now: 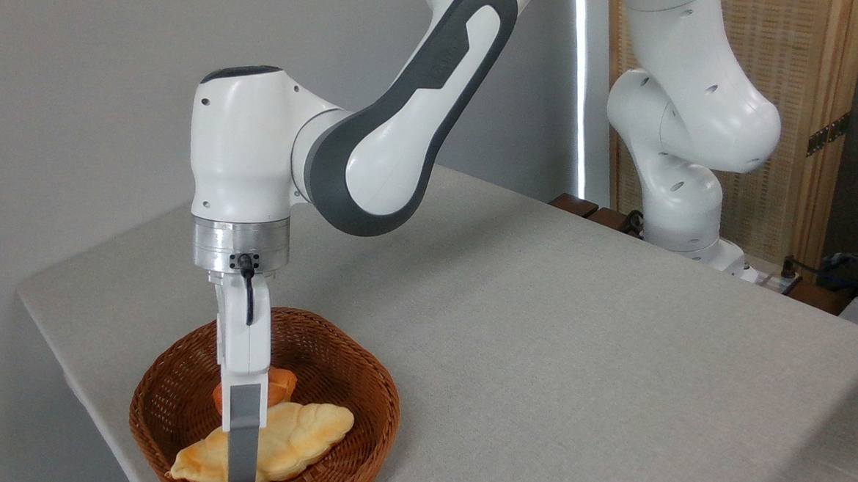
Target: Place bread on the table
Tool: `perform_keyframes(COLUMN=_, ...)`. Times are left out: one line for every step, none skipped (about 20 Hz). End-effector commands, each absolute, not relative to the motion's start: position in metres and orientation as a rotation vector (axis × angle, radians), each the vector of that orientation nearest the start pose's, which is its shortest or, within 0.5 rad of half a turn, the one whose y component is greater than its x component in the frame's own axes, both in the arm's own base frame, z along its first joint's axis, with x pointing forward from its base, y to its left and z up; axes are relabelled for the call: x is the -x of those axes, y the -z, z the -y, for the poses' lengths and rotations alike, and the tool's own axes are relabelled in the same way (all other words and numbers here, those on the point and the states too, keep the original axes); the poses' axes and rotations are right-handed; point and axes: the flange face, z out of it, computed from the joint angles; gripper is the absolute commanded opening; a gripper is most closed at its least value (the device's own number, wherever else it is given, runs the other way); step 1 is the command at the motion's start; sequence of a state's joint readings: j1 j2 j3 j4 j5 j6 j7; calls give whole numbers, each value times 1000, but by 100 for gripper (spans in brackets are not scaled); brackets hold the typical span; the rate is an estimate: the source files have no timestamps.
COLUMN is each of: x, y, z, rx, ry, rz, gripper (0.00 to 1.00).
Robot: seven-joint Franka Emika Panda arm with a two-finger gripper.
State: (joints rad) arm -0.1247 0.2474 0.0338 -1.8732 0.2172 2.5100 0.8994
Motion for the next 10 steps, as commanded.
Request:
perform_keyframes(x=-645, y=-423, z=62, rx=2322, ry=427, rz=-1537, gripper=45)
perform_keyframes(x=-645, y=-423, z=63, rx=2320, ry=429, rz=-1538, gripper=42)
perform_keyframes(x=-645, y=-423, z=63, rx=2320, ry=429, rz=-1538, gripper=39)
perform_keyframes(x=-645, y=-423, z=64, rx=2320, ry=430, rz=-1540, gripper=38)
perform_keyframes(x=-645, y=-423, z=64, rx=2320, ry=428, rz=-1540, gripper=37)
perform_keyframes(x=-645, y=-423, z=65, rx=2320, ry=429, rz=-1542, gripper=35)
perform_keyframes(x=-645, y=-423, z=65, rx=2320, ry=429, rz=-1542, gripper=35)
perform_keyframes(x=-645, y=-423, z=65, rx=2319, ry=431, rz=-1542, gripper=34)
perform_keyframes(x=-645, y=-423, z=65, rx=2320, ry=429, rz=-1542, gripper=34)
perform_keyframes(x=-645, y=-423, z=65, rx=2320, ry=429, rz=-1542, gripper=34)
